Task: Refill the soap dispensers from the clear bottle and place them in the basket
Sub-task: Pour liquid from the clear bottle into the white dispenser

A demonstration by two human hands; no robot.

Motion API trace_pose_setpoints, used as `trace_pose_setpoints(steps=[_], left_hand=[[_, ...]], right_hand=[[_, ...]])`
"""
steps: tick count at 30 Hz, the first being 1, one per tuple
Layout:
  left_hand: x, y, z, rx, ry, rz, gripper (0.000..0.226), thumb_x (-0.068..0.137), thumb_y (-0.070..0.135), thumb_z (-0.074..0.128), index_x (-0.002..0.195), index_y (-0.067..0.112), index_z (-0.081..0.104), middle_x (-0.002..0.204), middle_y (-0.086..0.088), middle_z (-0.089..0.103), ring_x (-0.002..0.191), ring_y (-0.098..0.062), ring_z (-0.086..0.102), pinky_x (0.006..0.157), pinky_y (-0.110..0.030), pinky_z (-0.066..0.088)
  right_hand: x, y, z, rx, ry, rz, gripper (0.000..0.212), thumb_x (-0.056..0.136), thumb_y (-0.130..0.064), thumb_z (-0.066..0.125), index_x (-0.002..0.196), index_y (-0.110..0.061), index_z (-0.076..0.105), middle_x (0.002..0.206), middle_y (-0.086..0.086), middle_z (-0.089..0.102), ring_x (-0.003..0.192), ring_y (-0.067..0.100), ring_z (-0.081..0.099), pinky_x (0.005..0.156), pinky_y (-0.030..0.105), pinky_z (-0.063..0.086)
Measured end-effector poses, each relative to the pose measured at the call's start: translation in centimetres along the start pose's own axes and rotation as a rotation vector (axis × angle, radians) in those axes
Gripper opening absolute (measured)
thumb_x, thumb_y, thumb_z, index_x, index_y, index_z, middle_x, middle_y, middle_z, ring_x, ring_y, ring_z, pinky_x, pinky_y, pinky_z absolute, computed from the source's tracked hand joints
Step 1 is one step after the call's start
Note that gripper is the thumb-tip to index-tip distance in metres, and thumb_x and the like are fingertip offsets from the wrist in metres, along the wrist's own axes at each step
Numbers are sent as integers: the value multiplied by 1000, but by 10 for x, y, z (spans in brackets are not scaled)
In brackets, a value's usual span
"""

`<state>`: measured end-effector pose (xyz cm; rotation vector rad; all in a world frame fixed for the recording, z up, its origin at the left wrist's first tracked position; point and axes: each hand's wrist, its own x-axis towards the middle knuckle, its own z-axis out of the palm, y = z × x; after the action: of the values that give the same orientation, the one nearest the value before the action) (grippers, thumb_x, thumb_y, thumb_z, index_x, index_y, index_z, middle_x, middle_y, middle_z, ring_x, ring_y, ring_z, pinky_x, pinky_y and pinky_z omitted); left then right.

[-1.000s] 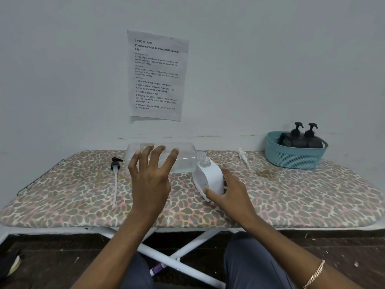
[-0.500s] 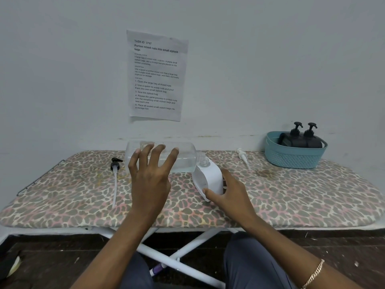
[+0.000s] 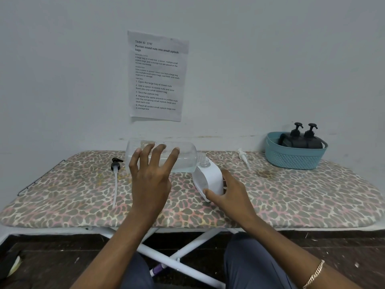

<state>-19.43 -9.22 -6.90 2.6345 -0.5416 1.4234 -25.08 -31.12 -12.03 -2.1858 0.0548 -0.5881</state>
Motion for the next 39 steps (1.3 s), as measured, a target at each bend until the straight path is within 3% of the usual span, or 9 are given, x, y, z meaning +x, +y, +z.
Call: trace_pose_setpoints(steps=[5,13,26,39], left_hand=[[1,0,-1,-2,1,0,82,65,-18,63,135,24,67,136,-10,62,136,-37,51,120,-48,16],[1,1,-1,0,-1,-3,81,65,-18,60,134,24,68,136,-10,62,136,-37,51,120,-49,17],[1,2,-2,5,-9,0,81,65,-17,60,134,23,68,136,-11,63,136,-38,51,119,-49,16],[1,2,-2,-1,-15,2,81,64,-17,60,135,23,68,135,-12,63,135,-38,52,118,-50,19]], right_hand=[[1,1,0,-3,-3,2,61,83,-48,79,136,-34,52,117,-20,56,104,9,58,85,36,59],[0,0,1,-1,8,-6,60,83,-45,81,135,-33,53,113,-22,56,102,5,57,82,28,57],[1,0,0,-25,0,-3,64,84,-47,79,139,-33,50,112,-25,52,100,4,56,80,26,55],[1,-1,-2,-3,-17,10,63,84,-45,79,140,-32,51,114,-21,55,102,7,57,86,35,58]])
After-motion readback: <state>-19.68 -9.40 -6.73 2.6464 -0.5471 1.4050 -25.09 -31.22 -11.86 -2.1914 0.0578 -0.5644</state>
